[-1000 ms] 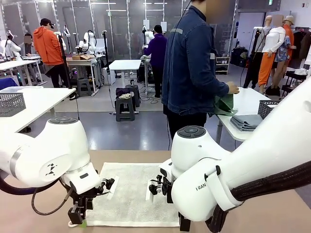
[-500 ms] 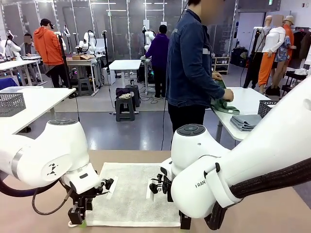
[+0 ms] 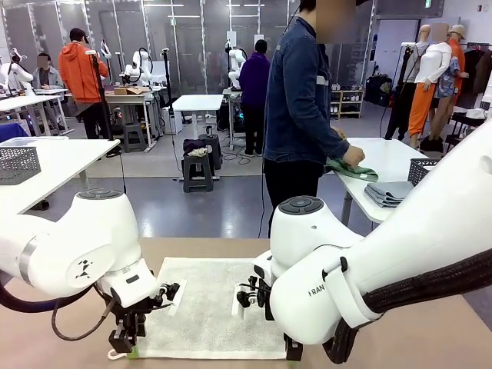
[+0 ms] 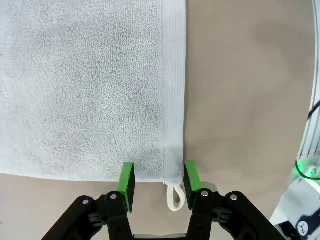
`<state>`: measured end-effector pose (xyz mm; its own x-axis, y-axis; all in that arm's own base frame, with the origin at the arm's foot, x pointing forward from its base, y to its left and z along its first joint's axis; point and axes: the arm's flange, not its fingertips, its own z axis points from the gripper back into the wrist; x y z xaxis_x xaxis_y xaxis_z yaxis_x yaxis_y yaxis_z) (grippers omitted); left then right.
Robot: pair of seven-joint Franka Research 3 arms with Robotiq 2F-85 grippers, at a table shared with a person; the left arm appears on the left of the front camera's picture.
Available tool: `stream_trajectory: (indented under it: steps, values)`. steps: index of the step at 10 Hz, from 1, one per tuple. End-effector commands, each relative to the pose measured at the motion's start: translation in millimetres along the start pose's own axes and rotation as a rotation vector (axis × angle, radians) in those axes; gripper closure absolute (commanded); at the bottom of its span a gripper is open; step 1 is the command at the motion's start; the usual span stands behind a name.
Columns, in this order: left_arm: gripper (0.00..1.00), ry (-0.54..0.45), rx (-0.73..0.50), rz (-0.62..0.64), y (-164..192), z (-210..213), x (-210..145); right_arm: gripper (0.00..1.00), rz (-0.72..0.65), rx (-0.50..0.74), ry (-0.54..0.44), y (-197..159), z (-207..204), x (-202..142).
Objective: Fold the towels and place them in the basket.
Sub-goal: When a person lays out a Towel with hook on the table, fold it in half twice.
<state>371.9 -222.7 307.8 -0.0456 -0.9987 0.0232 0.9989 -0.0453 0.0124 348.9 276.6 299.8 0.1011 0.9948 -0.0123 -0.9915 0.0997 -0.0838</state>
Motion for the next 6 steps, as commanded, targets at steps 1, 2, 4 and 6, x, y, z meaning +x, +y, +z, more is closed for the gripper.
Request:
stream_trajectory:
  steps: [1,2,4,6]
  values:
    - [0.48,-0.006,0.015,-0.017,6.1,-1.6,0.0,0.42,0.01,0.0,0.014,-2.9,3.2,1.0]
    - [0.48,-0.004,0.012,-0.018,6.1,-2.8,0.1,0.42,0.012,0.001,0.016,-2.3,2.8,1.1]
    - [0.48,-0.002,0.005,-0.025,6.2,-5.0,0.2,0.42,0.024,0.011,0.011,-2.0,2.5,0.9]
    - [0.48,0.003,-0.012,-0.027,5.4,-8.6,0.9,0.49,0.022,0.014,0.01,-2.5,1.5,0.4]
